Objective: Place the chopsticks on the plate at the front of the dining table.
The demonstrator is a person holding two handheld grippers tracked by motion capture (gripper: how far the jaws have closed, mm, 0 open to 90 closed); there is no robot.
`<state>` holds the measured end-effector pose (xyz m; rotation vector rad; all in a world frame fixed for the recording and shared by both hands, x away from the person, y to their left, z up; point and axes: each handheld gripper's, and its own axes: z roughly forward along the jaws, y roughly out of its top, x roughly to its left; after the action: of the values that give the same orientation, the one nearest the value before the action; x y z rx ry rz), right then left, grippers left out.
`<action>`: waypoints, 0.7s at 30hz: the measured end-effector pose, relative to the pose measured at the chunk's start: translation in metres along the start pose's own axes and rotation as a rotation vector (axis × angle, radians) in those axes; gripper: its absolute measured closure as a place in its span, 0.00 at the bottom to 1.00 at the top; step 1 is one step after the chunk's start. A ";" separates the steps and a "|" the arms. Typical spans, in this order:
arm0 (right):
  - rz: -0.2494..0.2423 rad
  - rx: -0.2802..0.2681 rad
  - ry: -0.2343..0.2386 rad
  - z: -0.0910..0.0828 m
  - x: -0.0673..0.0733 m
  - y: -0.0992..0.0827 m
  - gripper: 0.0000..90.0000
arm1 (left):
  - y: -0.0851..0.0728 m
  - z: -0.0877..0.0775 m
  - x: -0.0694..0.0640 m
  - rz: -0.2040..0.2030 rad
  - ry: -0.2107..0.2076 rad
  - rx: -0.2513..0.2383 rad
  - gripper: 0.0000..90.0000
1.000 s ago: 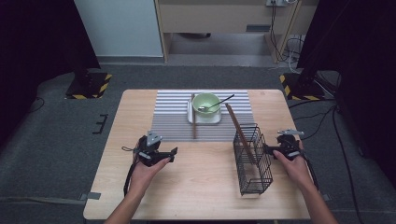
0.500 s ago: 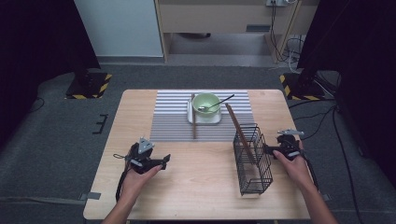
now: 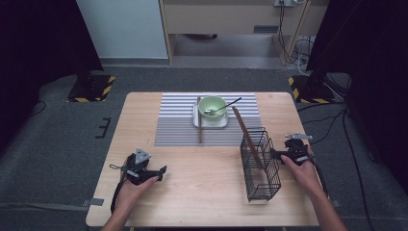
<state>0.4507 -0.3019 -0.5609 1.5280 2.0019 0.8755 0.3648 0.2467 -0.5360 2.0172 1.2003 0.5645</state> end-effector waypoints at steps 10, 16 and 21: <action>-0.001 -0.001 0.002 0.000 0.001 0.000 0.04 | -0.010 0.006 0.009 -0.004 0.015 0.032 0.07; -0.005 -0.001 0.006 0.001 0.004 0.001 0.04 | -0.008 0.009 0.010 -0.007 0.028 0.068 0.06; -0.010 0.000 0.008 0.001 0.006 0.001 0.03 | -0.008 0.010 0.011 -0.010 0.033 0.069 0.05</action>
<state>0.4500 -0.2961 -0.5609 1.5151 2.0135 0.8791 0.3717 0.2552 -0.5483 2.0656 1.2647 0.5611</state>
